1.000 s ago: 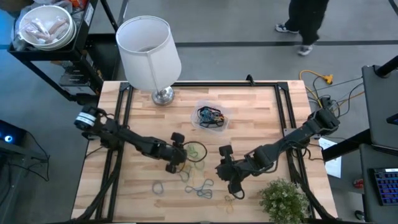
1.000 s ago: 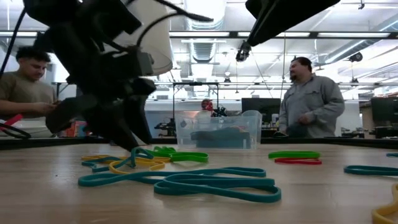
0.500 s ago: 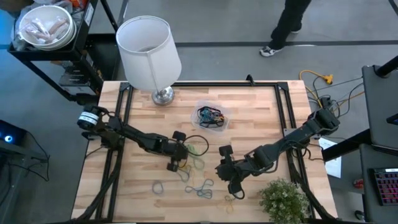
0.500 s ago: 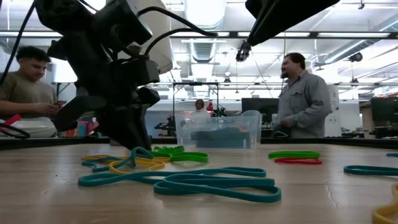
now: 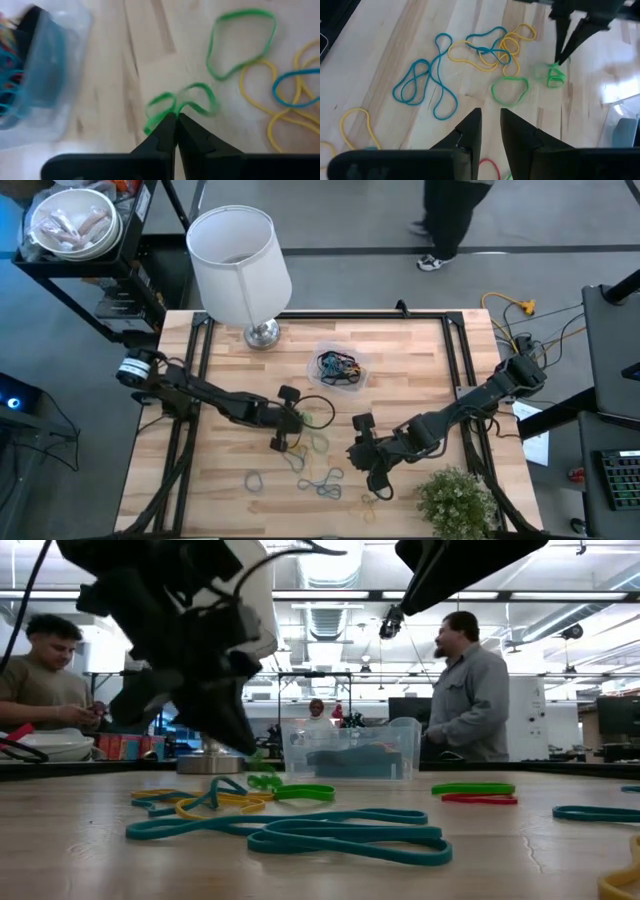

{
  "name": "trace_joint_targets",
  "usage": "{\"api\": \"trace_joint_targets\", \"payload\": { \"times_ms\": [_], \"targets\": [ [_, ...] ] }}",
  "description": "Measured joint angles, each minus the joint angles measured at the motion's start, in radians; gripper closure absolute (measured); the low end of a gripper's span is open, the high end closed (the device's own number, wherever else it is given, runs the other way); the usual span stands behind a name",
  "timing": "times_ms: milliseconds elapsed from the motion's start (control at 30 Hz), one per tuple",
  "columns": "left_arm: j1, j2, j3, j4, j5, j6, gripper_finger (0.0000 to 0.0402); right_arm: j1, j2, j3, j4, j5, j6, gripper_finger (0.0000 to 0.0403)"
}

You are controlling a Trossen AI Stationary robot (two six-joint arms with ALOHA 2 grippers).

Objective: Pick and place rubber bands into bin
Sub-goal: Put the green rubber bands into the bin

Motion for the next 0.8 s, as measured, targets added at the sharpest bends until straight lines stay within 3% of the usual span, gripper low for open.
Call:
{"api": "trace_joint_targets", "payload": {
  "times_ms": [400, 800],
  "targets": [
    [0.026, -0.146, 0.039, 0.035, -0.119, 0.134, 0.0402, 0.0, 0.0, 0.0, -0.018, 0.0, 0.025, 0.0338],
    [0.223, -0.118, 0.058, 0.311, -0.099, 0.329, 0.0402, 0.0, 0.0, 0.0, -0.029, -0.001, 0.037, 0.0341]
  ]
}}
